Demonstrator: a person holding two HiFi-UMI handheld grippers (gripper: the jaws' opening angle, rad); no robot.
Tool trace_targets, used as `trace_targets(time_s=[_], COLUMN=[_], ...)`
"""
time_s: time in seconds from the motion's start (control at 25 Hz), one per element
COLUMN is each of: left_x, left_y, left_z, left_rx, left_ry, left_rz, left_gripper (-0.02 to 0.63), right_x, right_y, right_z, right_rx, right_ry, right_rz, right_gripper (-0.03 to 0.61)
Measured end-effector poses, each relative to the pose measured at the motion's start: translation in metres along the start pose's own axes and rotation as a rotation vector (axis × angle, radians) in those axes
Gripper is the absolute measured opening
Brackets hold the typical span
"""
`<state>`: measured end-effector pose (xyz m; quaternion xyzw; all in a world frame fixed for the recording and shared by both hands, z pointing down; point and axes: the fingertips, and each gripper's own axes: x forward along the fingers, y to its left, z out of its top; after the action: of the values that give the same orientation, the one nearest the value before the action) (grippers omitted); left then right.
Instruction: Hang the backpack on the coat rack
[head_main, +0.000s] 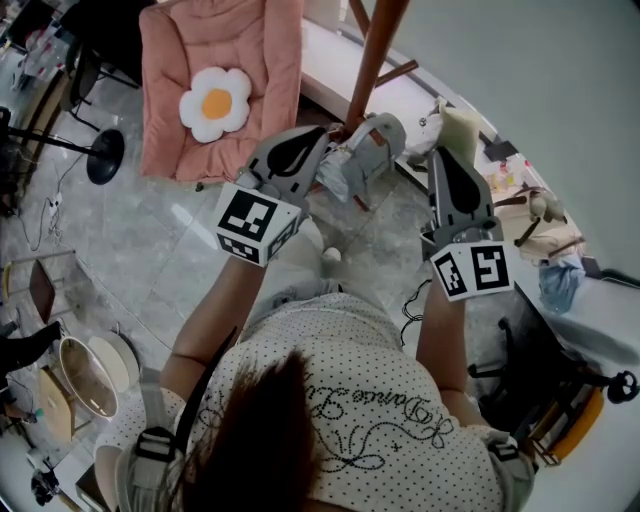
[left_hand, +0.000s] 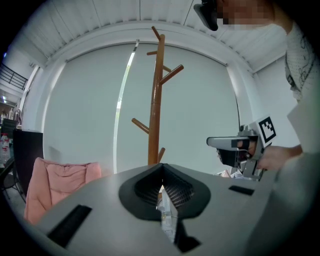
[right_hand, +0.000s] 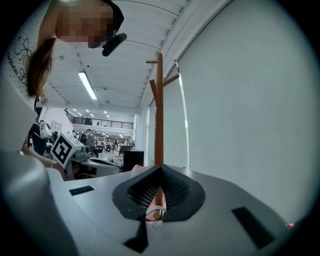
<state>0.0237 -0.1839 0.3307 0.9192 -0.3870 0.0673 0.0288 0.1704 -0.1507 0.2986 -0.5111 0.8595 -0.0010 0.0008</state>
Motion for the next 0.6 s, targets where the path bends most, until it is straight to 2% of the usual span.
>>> trace_targets(time_s=[0.28, 0.6], left_x=[-0.005, -0.010], left_y=[0.001, -0.001], left_z=[0.014, 0.032], left_rx=[0.004, 0.020], left_ry=[-0.033, -0.074], left_rz=[0.014, 0.006], left_gripper=[0.003, 0.003], right_x=[-0.002, -0.009], right_y=[-0.005, -0.002], right_z=[0.006, 0.018], right_rx=[-0.013, 0.012], right_ry=[-0.003, -0.044], right_rz=[-0.064, -0.051], right_gripper=[0.011, 0.011])
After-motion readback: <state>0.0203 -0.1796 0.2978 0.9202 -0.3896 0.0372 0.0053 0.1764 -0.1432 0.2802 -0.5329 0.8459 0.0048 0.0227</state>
